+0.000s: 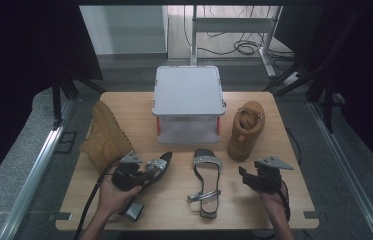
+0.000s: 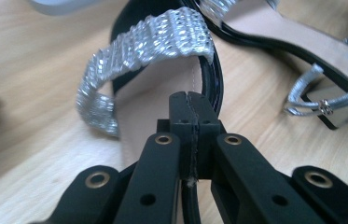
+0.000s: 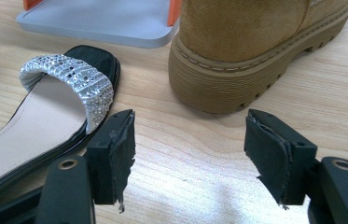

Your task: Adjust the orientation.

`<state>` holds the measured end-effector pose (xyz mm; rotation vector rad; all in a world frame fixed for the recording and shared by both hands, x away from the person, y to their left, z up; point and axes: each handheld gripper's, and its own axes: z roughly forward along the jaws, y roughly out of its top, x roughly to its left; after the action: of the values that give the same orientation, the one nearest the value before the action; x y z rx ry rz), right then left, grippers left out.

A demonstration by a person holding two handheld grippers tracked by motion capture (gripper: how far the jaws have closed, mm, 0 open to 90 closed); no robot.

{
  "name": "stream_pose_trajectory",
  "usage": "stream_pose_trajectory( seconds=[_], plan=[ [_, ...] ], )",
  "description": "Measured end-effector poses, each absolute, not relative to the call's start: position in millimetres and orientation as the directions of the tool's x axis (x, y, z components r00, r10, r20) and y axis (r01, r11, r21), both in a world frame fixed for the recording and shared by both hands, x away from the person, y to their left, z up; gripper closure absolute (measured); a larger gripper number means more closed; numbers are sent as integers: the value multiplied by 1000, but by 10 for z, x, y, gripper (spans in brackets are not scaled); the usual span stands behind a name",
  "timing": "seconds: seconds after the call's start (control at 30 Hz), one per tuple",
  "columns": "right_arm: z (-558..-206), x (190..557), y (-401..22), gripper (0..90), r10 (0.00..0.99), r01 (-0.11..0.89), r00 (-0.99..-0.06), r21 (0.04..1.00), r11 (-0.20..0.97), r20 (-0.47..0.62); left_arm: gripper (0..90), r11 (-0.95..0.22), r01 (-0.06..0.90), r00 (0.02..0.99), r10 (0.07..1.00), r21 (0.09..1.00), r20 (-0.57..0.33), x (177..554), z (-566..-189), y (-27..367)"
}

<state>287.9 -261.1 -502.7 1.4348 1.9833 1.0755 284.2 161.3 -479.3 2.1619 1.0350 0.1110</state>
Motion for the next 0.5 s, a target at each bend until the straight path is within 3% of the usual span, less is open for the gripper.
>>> stream_pose_trajectory(
  seconds=[0.23, 0.5],
  plan=[
    [-5034, 2878, -2626, 341, 937, 571, -343, 808, 146, 73, 884, -460, 630, 708, 672, 626, -218, 2756, -4864, 1368],
    [-5030, 2867, -2639, 340, 938, 570, -340, 808, 148, 68, 884, -448, 627, 701, 682, 638, -210, 2733, -4808, 1435]
  ],
)
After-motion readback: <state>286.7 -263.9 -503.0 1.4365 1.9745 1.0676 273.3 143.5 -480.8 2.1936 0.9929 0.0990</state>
